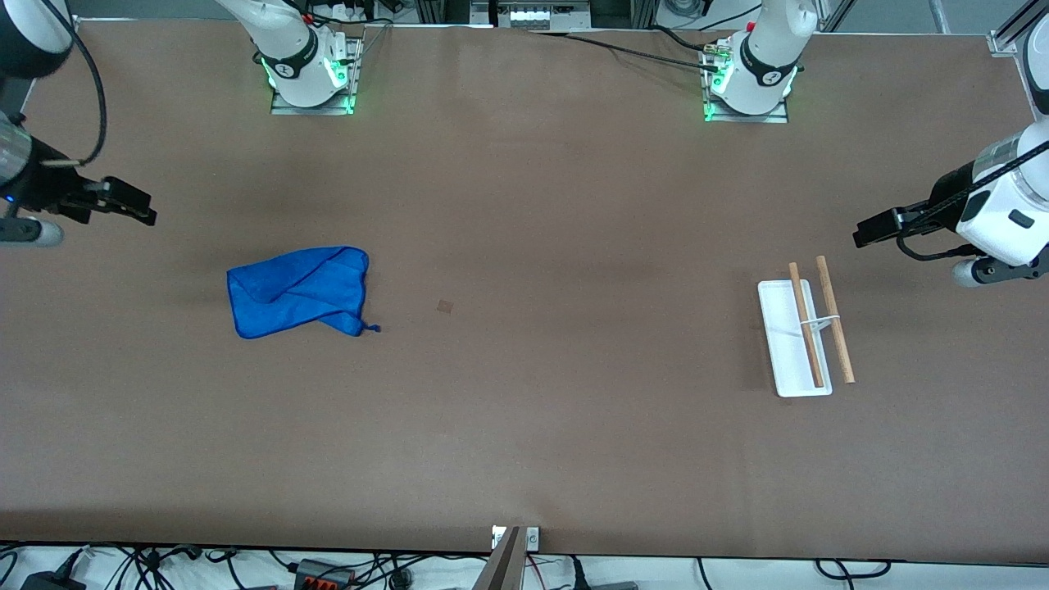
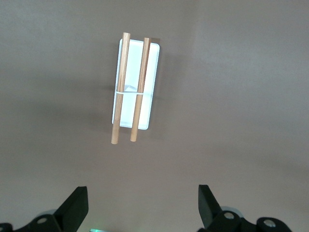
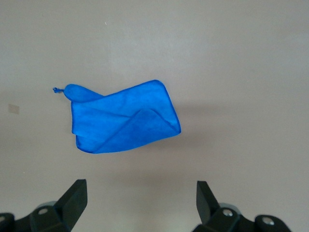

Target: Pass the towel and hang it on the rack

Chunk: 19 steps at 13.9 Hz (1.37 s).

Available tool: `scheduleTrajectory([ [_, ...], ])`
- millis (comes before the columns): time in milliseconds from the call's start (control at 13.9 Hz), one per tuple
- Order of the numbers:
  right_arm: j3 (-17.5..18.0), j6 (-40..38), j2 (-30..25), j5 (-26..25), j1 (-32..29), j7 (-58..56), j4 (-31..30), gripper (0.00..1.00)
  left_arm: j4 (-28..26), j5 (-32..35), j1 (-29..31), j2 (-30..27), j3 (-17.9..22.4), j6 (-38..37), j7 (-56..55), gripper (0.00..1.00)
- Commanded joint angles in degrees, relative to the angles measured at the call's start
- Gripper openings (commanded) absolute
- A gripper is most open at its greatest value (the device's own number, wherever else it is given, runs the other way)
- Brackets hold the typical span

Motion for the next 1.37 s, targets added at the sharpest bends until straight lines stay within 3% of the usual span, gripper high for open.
scheduleTrajectory([
  [0, 0.0, 0.5, 4.6, -0.4, 0.0, -0.7, 0.8, 1.00, 1.2, -0.6, 0.4, 0.4, -0.1, -1.1, 0.2, 1.00],
  [432, 0.0, 1.5, 15.0, -0.6, 0.0, 0.2, 1.1, 1.00, 1.2, -0.8, 0.4, 0.4, -0.1, -1.1, 0.1, 1.00],
  [791, -0.1, 7.5, 25.7, -0.6, -0.2, 0.3, 1.1, 1.00, 1.2, -0.9, 0.3, 0.4, -0.2, -1.1, 0.1, 1.00],
  [1295, 0.0, 13.1, 33.2, 0.1, -0.4, 0.3, 1.0, 0.88, 1.2, -0.8, 0.4, 0.4, -0.1, -1.1, 0.2, 1.00],
])
